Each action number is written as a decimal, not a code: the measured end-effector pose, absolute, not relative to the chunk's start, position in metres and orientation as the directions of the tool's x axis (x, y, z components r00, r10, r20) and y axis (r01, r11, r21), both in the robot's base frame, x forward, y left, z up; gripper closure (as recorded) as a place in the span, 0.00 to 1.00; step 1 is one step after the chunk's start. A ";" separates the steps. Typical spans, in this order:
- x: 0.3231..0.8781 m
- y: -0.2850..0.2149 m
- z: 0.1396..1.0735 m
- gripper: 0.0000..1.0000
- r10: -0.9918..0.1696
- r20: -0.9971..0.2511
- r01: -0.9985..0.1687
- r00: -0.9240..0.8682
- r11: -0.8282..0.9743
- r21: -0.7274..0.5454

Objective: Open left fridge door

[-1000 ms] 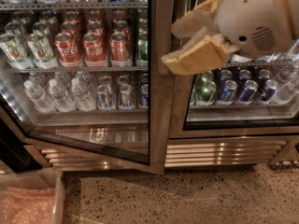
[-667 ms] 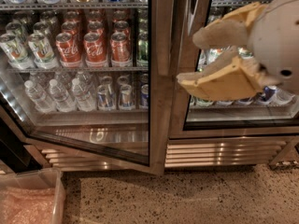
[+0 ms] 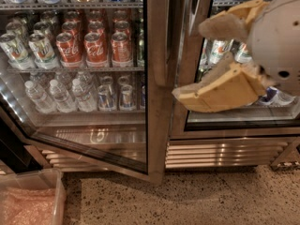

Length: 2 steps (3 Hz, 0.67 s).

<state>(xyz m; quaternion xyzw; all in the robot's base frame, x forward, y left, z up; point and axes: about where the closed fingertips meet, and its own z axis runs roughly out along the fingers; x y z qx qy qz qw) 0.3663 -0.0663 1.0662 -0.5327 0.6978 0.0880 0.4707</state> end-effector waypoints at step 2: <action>0.366 -0.066 1.066 0.00 -0.661 -0.751 -0.826 0.011 0.417 -0.379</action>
Offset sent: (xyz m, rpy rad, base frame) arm 0.0000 0.0000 0.0000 0.0000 0.0000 0.0000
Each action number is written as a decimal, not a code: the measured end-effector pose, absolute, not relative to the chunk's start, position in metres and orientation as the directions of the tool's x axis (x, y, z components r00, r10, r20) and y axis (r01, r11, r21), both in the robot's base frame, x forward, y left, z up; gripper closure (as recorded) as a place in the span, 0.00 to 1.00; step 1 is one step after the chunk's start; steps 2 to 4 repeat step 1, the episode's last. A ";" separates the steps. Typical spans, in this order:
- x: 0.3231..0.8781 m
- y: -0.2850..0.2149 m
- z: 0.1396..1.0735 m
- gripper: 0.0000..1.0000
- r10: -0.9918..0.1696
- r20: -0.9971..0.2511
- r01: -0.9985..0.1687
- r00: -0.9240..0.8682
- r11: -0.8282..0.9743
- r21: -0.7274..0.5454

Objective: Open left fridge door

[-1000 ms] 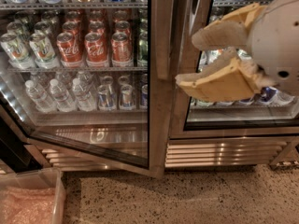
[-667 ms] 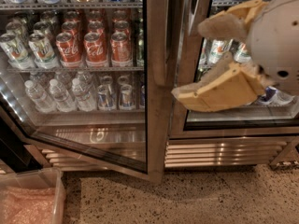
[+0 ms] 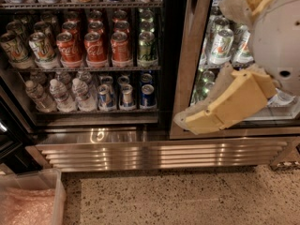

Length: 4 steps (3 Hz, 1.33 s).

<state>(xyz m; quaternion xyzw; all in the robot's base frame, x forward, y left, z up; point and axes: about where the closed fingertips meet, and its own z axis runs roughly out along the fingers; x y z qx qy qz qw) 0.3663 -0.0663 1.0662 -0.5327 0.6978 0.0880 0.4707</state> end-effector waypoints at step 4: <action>0.366 -0.066 1.066 0.00 -0.661 -0.751 -0.826 0.011 0.417 -0.379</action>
Offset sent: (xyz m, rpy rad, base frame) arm 0.0000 0.0000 0.0000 0.0000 0.0000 0.0000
